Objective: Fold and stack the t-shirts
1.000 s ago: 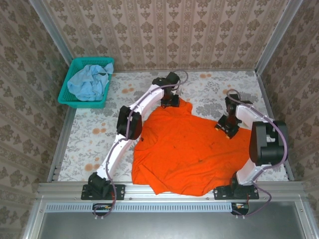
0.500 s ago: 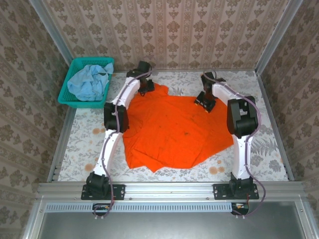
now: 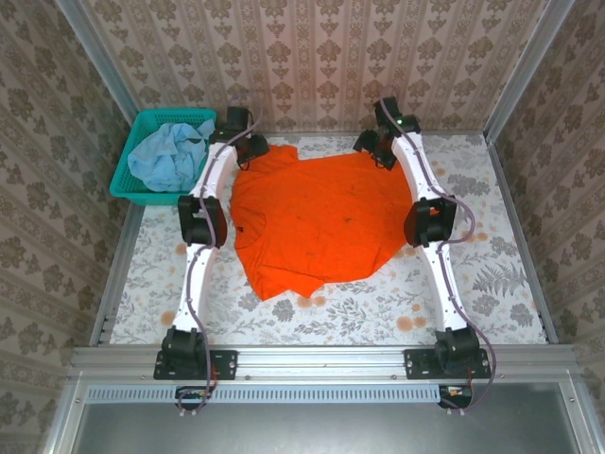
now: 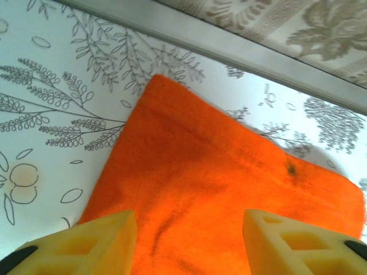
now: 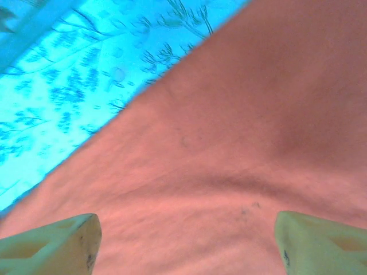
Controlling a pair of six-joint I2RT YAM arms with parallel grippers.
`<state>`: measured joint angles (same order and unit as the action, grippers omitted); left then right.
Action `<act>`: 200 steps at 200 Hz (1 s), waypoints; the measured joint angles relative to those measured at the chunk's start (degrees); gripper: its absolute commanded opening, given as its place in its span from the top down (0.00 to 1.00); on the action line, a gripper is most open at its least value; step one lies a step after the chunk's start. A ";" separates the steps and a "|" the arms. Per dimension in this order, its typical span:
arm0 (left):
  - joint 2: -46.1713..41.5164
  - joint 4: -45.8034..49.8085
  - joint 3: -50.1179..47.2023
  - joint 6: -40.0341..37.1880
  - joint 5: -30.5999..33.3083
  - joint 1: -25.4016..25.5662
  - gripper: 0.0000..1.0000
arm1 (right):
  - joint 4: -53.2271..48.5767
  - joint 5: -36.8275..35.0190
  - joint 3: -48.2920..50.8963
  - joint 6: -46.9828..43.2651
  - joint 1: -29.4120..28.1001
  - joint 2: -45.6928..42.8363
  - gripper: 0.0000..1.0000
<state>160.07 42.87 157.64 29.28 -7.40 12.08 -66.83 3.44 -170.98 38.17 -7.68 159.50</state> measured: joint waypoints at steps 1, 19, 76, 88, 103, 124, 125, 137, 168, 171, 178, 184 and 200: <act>-0.24 0.02 -0.13 -0.20 -0.09 0.00 0.37 | -0.52 -0.11 -0.63 -0.24 0.02 0.00 0.17; -4.57 1.46 -3.10 -0.33 -0.96 0.28 0.34 | -6.78 -0.98 -6.14 -3.13 0.33 -1.88 0.17; -33.90 3.56 -26.36 1.90 -4.02 3.15 0.39 | -22.45 -5.03 -7.17 -10.49 3.45 -9.53 0.16; -38.58 3.26 -32.28 2.60 -4.39 4.44 0.40 | -23.50 -5.27 -7.15 -11.21 4.37 -11.21 0.16; -41.79 3.30 -39.06 3.50 -4.48 6.38 0.40 | -24.26 -5.90 -6.78 -11.65 5.44 -14.29 0.16; -42.53 3.39 -48.50 4.42 -4.61 8.90 0.40 | -24.68 -6.99 0.02 -12.15 6.95 -22.56 0.15; -42.53 3.39 -48.85 4.42 -4.61 8.94 0.40 | -24.68 -7.04 0.35 -12.20 6.99 -22.86 0.16; -42.53 3.48 -55.01 4.90 -4.57 9.84 0.40 | -24.65 -8.04 7.41 -12.35 7.96 -29.35 0.15; -42.53 4.66 -64.72 5.49 -3.74 9.68 0.40 | -17.49 -6.71 44.28 -11.13 11.54 -53.90 0.17; -42.53 4.70 -65.11 5.49 -3.74 9.57 0.40 | -16.09 -5.90 48.61 -10.84 12.33 -56.61 0.19; -42.38 5.01 -65.37 5.49 -3.69 9.42 0.41 | -11.85 -3.72 59.91 -9.62 14.51 -63.67 0.21; -42.14 5.03 -65.35 5.46 -3.61 9.22 0.41 | -9.33 -2.47 67.56 -8.90 16.44 -68.50 0.22; -40.59 5.40 -63.69 5.22 -3.10 8.92 0.42 | -3.21 0.90 85.33 -6.23 21.31 -78.77 0.28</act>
<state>119.48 48.27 93.95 34.50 -10.50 20.99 -70.04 4.34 -85.65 31.94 13.63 80.73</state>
